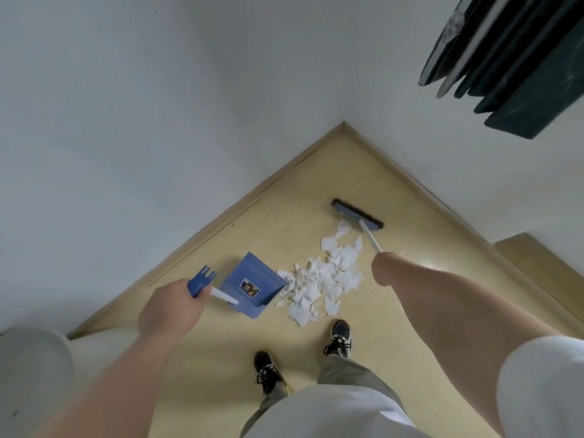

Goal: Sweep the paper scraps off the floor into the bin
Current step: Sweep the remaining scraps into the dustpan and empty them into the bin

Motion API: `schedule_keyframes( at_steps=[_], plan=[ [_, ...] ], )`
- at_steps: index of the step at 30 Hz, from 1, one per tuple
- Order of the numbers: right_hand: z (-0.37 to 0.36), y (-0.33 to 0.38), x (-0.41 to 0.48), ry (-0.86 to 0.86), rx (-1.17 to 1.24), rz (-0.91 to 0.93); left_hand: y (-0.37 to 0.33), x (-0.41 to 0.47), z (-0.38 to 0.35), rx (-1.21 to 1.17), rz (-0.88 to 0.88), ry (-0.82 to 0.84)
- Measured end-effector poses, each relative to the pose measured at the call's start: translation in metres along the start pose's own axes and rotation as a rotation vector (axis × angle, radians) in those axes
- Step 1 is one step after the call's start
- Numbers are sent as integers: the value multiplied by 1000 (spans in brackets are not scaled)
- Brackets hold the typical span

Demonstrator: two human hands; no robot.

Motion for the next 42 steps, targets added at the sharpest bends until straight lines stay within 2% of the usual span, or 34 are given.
schedule_keyframes(
  at_steps=[4,7,12,18,23,29,36,42],
  plan=[
    [-53,20,-32,69,-80,76,3,-15,-6,-5,-27,23],
    [-86,31,-57,100,98,-81,12,-24,-8,-23,-35,35],
    [-125,67,-100,27,331,-291,41,-45,-18,-40,-87,61],
    [-174,151,-163,97,334,-344,104,-89,-40,-80,-162,96],
    [-205,222,-214,86,365,-379,159,-134,-58,-106,-219,145],
    [-236,265,-254,99,470,-475,194,-175,-84,-72,-272,217],
    [-257,281,-283,73,505,-469,229,-235,-117,-72,-235,261],
    [-283,289,-292,3,521,-406,225,-292,-138,-102,-221,259]
  ],
)
Point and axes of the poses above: each hand's wrist, its own x-axis towards the middle knuckle, its own z-axis out of the back of the hand, y = z × x, the point moved 10 cm from there along x, towards the middle knuckle, and after that the axes turned 10 degrees about -y, right-handed, at the moved point
